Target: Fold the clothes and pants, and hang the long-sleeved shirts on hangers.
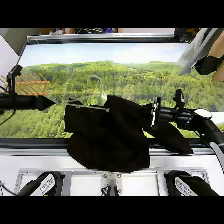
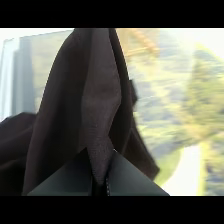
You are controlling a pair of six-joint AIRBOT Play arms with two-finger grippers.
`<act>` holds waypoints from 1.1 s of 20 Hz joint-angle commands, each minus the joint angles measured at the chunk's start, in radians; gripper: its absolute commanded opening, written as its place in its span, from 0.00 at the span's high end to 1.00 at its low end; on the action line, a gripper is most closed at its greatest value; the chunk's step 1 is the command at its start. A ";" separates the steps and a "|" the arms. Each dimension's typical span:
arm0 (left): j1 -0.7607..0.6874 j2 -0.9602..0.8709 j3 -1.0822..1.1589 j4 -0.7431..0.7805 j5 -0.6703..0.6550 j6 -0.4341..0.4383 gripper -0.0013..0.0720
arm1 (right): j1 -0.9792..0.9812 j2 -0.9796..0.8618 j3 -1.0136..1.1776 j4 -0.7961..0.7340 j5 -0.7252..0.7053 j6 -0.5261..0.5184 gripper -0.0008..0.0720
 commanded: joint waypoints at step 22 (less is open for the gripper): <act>-0.758 0.124 -0.250 0.002 0.480 -0.679 0.04 | 0.002 0.172 0.016 -0.060 -0.102 0.261 0.97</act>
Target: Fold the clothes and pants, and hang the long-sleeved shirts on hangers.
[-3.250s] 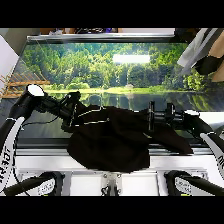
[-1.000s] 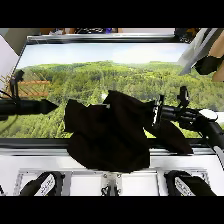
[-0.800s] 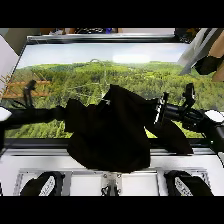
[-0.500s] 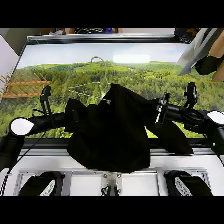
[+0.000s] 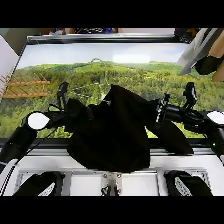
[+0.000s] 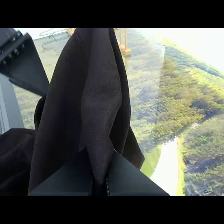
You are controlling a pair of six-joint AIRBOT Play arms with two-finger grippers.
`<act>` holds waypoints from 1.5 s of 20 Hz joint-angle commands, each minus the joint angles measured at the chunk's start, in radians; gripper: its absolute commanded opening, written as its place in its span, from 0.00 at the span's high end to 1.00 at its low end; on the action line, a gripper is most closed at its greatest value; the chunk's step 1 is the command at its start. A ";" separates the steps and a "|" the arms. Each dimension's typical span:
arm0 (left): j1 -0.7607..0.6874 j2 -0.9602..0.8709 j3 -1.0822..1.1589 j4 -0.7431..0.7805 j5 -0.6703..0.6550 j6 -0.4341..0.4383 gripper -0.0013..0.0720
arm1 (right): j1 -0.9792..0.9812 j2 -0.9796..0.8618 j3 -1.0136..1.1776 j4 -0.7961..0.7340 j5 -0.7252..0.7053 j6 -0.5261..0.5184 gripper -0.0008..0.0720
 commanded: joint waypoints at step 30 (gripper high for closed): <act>0.341 0.038 -0.033 0.080 -0.164 0.126 0.96 | 0.001 0.183 0.023 0.070 -0.008 0.239 0.97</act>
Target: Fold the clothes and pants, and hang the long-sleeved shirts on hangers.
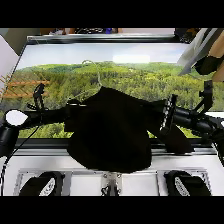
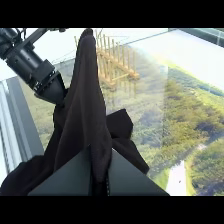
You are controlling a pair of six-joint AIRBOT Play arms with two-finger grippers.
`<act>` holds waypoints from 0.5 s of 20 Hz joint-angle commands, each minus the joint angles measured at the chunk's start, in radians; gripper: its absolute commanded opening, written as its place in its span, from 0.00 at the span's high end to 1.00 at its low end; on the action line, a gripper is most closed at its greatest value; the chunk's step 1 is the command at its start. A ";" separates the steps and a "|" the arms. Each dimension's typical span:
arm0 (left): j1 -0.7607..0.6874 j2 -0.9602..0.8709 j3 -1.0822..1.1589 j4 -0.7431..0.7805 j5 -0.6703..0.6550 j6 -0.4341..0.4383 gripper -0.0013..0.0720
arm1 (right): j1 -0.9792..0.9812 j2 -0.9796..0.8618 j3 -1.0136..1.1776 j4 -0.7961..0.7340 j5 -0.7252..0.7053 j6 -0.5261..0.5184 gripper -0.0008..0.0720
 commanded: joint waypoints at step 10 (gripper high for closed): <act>-0.047 0.001 0.089 -0.029 -0.020 0.026 0.96 | 0.003 0.005 0.002 0.185 -0.058 0.008 0.97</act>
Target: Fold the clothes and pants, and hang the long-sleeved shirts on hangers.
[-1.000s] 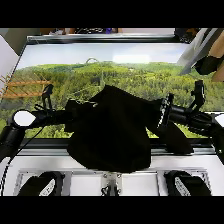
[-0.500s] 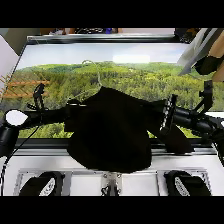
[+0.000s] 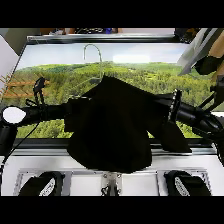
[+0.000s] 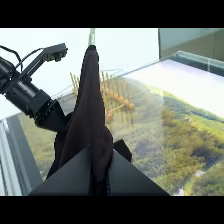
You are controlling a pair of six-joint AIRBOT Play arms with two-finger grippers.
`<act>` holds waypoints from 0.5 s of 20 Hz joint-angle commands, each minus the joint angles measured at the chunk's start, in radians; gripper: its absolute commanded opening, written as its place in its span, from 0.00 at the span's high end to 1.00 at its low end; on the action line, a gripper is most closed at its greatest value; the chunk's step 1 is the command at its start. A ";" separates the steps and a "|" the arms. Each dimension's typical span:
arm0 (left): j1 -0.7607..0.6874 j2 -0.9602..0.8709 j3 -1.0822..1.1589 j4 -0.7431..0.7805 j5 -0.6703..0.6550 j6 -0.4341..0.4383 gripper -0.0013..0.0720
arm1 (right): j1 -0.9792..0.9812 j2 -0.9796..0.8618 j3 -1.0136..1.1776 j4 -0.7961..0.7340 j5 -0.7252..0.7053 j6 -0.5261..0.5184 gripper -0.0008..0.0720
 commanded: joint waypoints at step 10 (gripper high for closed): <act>-0.002 -0.070 0.028 -0.212 -0.051 0.132 0.96 | 0.008 -0.002 0.001 0.072 -0.008 -0.004 0.97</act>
